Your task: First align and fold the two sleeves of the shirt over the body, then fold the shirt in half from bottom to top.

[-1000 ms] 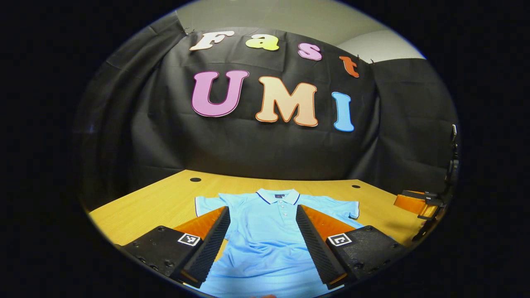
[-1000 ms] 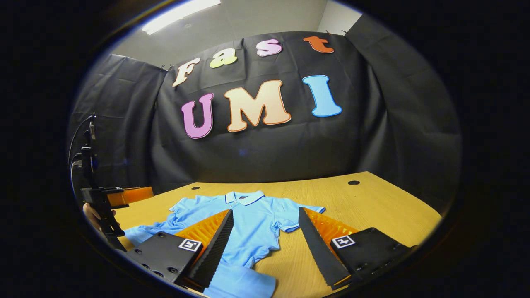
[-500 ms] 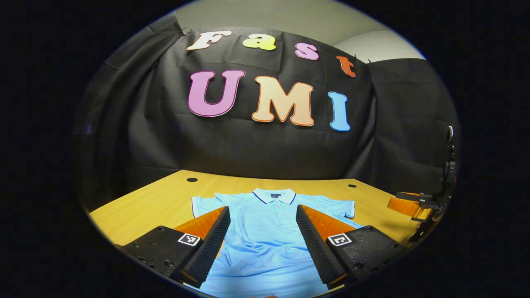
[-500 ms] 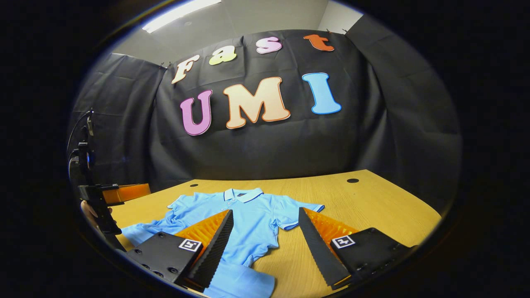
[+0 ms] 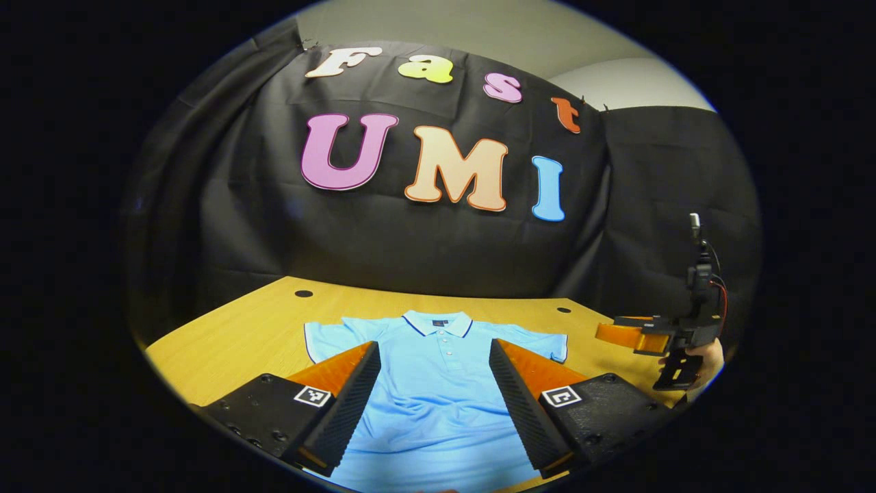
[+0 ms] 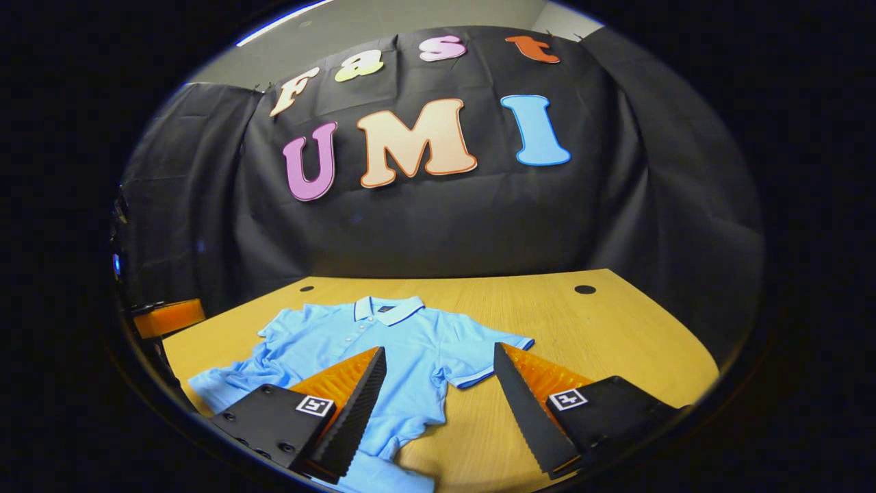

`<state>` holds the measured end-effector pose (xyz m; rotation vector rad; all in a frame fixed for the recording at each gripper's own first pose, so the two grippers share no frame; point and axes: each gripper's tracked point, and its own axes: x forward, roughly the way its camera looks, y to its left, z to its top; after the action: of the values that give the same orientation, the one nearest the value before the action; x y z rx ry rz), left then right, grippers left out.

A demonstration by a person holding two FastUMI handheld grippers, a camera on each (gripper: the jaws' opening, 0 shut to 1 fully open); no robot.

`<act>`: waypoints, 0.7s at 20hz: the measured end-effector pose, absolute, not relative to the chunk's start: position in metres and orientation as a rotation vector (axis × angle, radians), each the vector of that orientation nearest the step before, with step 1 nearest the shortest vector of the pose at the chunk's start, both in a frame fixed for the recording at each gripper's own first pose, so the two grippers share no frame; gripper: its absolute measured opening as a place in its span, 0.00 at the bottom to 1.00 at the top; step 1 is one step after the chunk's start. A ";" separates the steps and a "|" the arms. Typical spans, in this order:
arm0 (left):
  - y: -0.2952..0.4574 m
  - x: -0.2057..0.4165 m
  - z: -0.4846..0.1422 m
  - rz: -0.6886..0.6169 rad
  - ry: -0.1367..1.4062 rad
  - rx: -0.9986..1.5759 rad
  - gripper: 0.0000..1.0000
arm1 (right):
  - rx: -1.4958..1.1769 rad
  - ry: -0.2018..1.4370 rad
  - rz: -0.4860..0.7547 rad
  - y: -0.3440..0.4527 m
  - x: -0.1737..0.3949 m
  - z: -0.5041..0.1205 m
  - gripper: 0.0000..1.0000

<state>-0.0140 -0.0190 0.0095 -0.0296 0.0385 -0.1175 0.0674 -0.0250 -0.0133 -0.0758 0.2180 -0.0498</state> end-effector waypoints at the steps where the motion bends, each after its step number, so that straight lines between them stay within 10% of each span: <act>1: -0.018 -0.014 0.010 -0.121 0.038 -0.022 0.95 | -0.088 0.239 -0.058 -0.029 0.075 -0.013 0.98; 14: 0.019 -0.004 -0.002 -0.061 0.091 -0.051 0.95 | -0.053 0.570 -0.193 -0.104 0.176 -0.083 0.98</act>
<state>-0.0039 0.0187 -0.0025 -0.0508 0.0910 -0.0611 0.1758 -0.1044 -0.0834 -0.0531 0.5704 -0.1928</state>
